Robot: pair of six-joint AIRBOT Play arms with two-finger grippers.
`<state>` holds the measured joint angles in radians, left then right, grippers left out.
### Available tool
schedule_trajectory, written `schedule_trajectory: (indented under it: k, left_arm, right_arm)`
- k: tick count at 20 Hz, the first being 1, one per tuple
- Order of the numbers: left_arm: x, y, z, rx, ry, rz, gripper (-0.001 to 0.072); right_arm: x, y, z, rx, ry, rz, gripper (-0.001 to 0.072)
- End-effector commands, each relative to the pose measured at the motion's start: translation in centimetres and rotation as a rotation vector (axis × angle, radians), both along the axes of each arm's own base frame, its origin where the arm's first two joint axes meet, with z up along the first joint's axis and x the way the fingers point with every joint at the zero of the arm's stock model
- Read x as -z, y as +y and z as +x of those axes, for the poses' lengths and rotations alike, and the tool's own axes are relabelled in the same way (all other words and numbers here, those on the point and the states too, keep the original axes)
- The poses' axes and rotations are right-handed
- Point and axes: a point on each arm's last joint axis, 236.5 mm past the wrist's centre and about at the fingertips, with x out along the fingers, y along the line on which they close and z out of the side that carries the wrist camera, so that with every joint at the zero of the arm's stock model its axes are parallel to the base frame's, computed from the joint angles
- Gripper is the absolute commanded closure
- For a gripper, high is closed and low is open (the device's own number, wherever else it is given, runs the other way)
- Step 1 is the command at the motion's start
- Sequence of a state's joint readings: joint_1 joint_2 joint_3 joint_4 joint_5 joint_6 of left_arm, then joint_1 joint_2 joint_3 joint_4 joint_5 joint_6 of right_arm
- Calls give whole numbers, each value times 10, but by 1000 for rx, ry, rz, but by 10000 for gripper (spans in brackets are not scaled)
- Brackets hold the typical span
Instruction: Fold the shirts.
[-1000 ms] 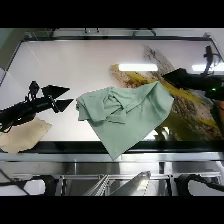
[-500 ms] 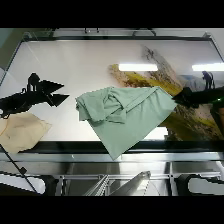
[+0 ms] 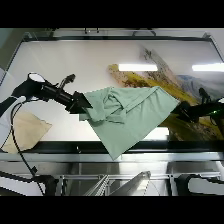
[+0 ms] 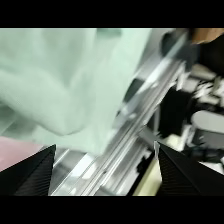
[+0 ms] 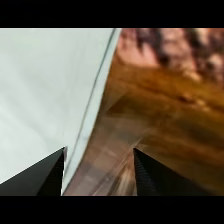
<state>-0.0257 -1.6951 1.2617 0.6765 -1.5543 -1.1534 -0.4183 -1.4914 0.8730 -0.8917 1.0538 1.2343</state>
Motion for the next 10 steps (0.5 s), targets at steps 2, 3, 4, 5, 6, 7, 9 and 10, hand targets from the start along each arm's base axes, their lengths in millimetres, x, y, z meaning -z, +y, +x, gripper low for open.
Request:
schedule_trajectory:
  k: [2,3,4,5,6,7,9,10]
  left_arm:
    - [27,-16,-17,114,-23,191,-2]
    - [30,-21,-15,116,-37,195,-2]
    - [35,-28,-12,113,-54,201,-2]
    - [42,-32,-10,106,-62,207,-2]
    - [50,-35,-7,99,-65,214,-2]
    - [59,-37,-4,91,-63,222,-2]
    - [72,-38,-6,87,-28,220,35]
    - [76,-38,-9,94,-7,218,199]
  right_arm:
    - [10,24,16,-5,-41,56,217]
    - [11,33,21,-4,-56,88,281]
    - [10,40,26,-3,-75,120,375]
    - [8,45,31,7,-92,148,395]
    - [5,49,37,21,-110,174,395]
    - [2,51,40,32,-123,190,429]
    - [-4,55,45,31,-151,216,633]
    - [-6,56,46,35,-154,226,696]
